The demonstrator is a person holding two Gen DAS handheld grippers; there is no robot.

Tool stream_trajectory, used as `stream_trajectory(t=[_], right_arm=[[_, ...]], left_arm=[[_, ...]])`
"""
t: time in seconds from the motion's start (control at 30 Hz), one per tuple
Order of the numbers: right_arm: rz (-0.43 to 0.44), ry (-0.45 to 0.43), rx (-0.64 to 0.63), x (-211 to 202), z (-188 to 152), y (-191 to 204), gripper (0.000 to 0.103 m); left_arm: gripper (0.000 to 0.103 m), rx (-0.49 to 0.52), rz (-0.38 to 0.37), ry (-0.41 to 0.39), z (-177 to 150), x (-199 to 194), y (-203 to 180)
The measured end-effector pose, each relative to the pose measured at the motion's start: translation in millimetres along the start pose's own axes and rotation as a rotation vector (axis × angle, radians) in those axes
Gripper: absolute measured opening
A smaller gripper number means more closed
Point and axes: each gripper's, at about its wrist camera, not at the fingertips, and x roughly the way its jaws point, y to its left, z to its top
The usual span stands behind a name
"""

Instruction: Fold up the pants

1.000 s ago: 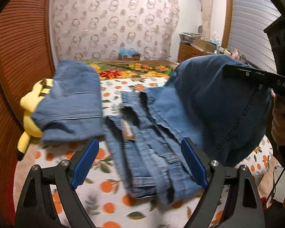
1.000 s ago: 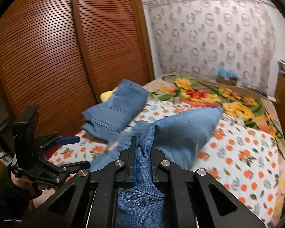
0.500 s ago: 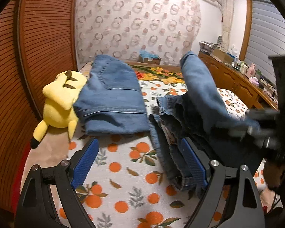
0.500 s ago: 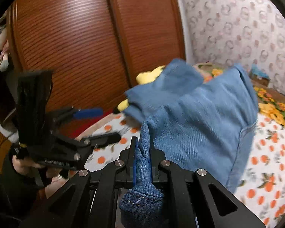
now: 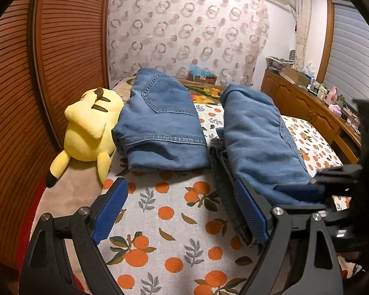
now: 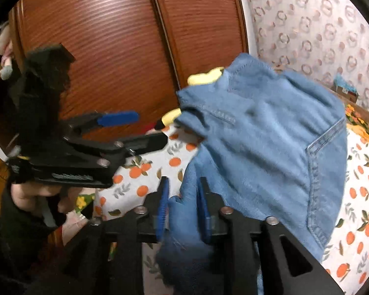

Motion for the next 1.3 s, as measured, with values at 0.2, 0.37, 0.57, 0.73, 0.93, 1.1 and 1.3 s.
stream_trajectory(t=[0.2,0.37,0.57,0.73,0.93,1.1,1.3], right_arm=[[-0.046,-0.08,0.01,-38.4,6.2,-13.5,0.037],[-0.141,-0.109,0.053,-56.5,4.3,-42.1,0.04],[-0.234,-0.092,0.083,-52.2,1.0,-67.4,0.045],[-0.263,-0.066,0.093,-45.9,9.7,-76.7,0.047],[-0.265,-0.061,0.088,-21.7,28.1,-89.9,0.052],[-0.256,-0.071,0.121,6.2,31.2,-116.8,0.056],[-0.266,-0.064,0.134,27.2,41.7,-132.4,0.059]], left_arm=[[0.089,0.01,-0.011,-0.005,2.4,-1.0,-6.3],[0.089,0.035,-0.046,-0.003,2.3,-2.1,-25.0],[0.089,0.088,-0.074,0.029,-3.1,8.6,-48.7],[0.089,0.101,-0.072,0.07,-13.9,20.4,-53.0],[0.089,0.095,-0.064,0.114,-35.3,31.1,-50.8],[0.089,0.063,-0.077,0.121,-47.4,34.6,-45.6],[0.089,0.077,-0.078,0.124,-44.9,34.7,-49.0]])
